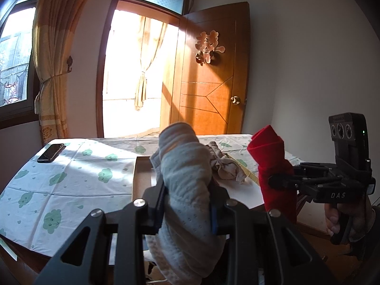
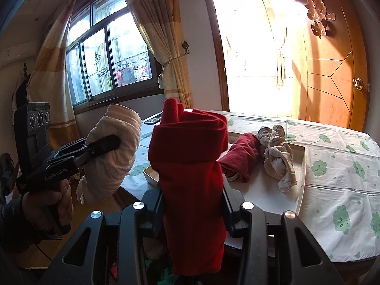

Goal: Take underwear out of drawer
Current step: 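Move both tools over the tray beside the earlier garments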

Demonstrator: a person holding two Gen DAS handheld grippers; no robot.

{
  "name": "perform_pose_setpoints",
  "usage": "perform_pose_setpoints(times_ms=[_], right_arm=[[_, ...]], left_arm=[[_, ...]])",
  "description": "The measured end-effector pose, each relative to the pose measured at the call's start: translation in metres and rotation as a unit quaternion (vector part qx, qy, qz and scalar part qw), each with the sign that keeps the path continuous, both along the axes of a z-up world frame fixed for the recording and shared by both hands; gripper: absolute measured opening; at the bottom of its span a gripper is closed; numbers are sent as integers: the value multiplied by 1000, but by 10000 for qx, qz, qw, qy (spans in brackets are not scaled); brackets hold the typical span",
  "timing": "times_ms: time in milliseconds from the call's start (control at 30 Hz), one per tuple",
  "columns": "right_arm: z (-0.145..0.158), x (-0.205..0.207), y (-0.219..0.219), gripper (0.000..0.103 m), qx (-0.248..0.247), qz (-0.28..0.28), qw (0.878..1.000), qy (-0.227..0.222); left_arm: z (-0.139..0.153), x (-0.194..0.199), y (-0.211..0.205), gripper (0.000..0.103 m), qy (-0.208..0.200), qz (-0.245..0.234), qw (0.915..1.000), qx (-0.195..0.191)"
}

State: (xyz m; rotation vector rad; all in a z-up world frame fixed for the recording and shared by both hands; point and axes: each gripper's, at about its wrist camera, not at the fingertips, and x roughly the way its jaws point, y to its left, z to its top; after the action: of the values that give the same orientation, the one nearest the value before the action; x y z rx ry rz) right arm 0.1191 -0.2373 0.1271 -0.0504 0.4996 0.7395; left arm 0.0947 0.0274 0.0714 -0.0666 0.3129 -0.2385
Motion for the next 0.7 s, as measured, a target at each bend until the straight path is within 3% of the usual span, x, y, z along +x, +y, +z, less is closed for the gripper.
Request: perform_pose_setpoints(times_ms=[700], right_arm=[[19, 98, 38, 43, -45, -223, 9978, 630]], left_arm=[[17, 111, 17, 28, 796, -41, 9967, -165]])
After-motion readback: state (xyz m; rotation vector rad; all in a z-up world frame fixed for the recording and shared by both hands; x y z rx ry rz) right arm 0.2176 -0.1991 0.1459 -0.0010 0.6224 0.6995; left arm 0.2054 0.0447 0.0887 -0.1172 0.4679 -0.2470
